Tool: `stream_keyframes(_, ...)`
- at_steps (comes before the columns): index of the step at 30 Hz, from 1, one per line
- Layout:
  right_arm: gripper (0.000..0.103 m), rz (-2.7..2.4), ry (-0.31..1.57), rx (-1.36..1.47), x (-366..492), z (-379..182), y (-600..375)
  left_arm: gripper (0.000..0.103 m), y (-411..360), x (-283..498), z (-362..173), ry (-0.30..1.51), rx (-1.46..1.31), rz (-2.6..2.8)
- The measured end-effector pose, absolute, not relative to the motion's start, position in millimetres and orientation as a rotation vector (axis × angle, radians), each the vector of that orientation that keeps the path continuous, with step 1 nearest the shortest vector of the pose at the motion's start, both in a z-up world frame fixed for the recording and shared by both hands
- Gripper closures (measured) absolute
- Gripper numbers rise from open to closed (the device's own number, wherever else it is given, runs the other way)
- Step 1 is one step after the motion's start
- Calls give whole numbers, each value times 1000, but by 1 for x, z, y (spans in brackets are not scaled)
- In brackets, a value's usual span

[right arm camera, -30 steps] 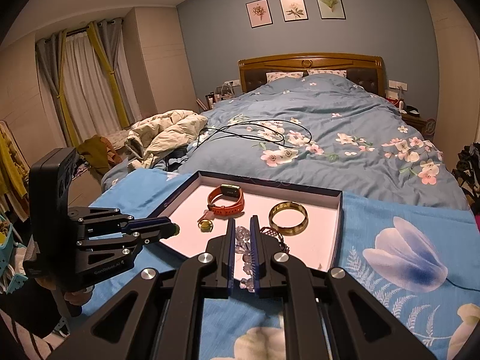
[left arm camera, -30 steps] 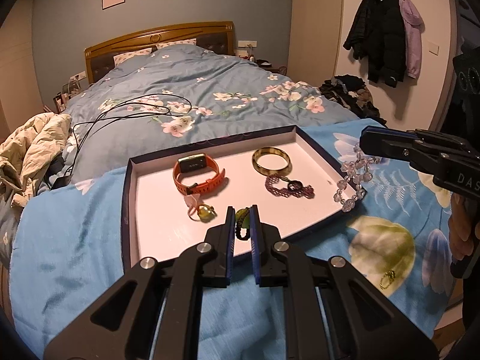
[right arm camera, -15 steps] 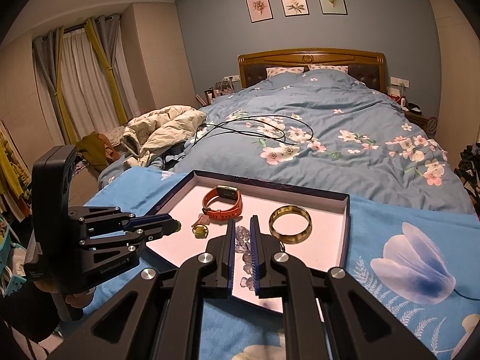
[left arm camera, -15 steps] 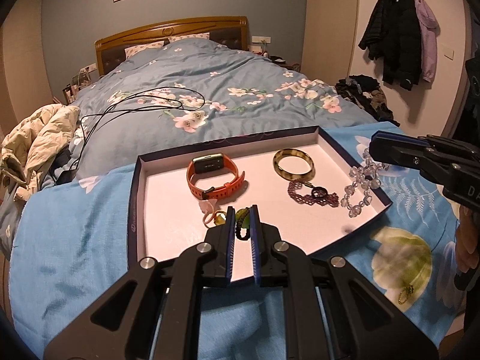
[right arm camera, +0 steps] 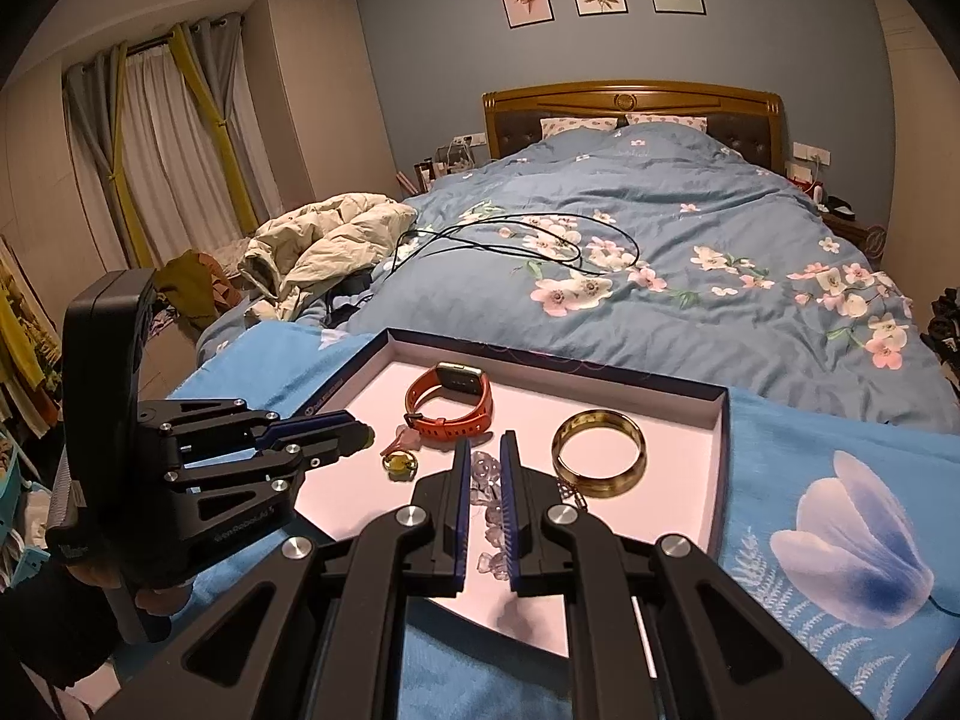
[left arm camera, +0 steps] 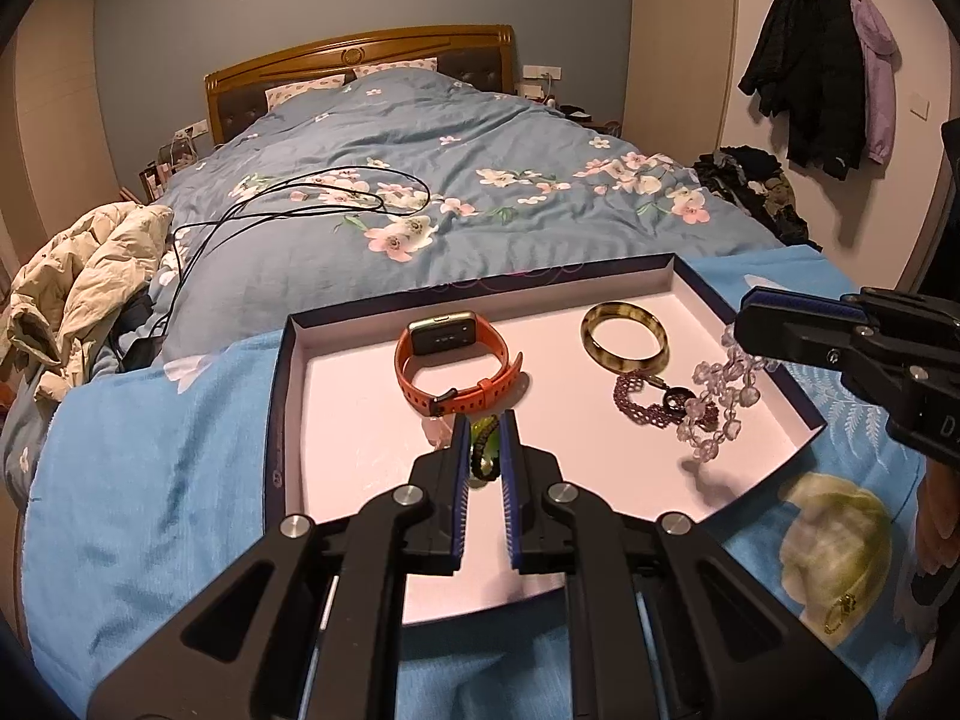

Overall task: Organize jewelry
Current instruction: 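Carry the green ring and bead bracelet into the box and open both tools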

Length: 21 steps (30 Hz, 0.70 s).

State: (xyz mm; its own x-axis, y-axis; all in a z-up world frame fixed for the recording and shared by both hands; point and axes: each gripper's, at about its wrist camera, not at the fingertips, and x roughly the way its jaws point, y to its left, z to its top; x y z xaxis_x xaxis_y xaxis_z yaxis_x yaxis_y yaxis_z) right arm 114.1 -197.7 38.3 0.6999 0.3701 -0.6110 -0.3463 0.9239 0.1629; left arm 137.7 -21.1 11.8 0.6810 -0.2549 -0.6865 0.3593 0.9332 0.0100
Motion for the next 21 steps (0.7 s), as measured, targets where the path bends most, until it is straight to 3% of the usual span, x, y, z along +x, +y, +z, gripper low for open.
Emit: stream_keyframes(21, 95, 367, 752, 69, 144, 17, -197, 93, -27, 168, -15, 820, 146, -306)
